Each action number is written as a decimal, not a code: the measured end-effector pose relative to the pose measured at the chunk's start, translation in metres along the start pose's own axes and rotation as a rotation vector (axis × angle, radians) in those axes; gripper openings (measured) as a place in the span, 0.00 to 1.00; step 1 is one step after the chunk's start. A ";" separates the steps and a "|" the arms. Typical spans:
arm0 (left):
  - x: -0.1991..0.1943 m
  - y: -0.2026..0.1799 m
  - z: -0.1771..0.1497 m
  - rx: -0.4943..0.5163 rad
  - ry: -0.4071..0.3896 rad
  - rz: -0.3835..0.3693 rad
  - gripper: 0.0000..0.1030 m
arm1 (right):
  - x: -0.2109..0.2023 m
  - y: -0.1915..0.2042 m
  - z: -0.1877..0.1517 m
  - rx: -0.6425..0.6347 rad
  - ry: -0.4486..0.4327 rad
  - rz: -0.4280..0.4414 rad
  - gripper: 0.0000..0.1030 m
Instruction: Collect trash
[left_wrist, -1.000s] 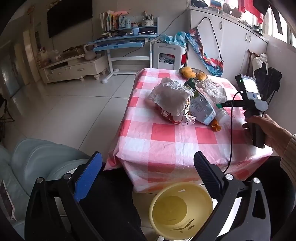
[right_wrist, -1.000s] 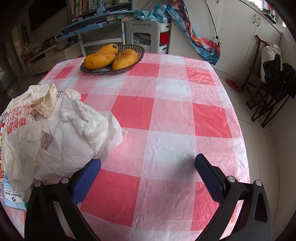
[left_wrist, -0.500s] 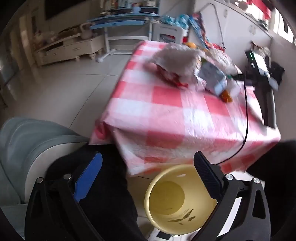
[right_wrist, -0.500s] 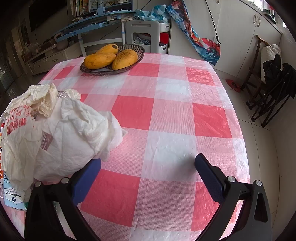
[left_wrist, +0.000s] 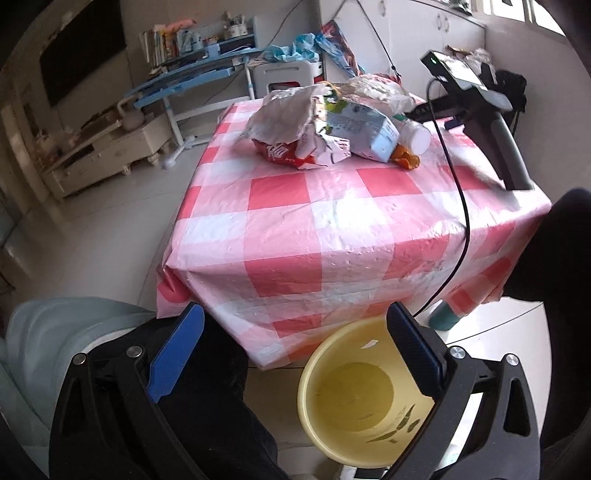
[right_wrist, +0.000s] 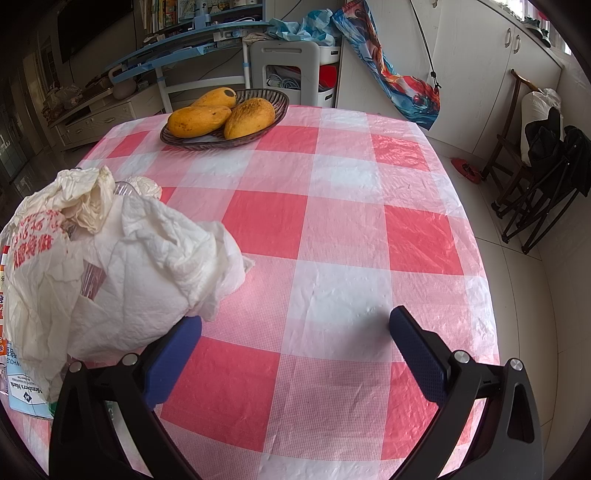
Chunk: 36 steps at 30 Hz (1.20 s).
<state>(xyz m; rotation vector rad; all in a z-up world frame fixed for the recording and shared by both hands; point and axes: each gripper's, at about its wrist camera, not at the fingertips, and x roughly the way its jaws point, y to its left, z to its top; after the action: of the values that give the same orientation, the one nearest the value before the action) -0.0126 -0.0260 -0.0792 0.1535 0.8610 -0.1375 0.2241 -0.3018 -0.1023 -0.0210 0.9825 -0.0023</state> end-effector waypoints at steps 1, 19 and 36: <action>0.001 0.003 0.000 -0.018 0.003 -0.010 0.93 | 0.000 0.000 0.000 0.000 0.000 0.000 0.94; 0.002 0.000 0.000 -0.066 0.005 -0.004 0.93 | 0.000 0.000 0.000 0.000 0.000 0.000 0.94; -0.002 -0.003 0.004 -0.041 -0.019 0.070 0.93 | 0.000 0.000 0.000 0.000 0.000 0.000 0.94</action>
<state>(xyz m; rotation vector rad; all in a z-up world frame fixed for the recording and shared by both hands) -0.0117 -0.0290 -0.0755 0.1441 0.8377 -0.0554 0.2240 -0.3019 -0.1022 -0.0210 0.9827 -0.0025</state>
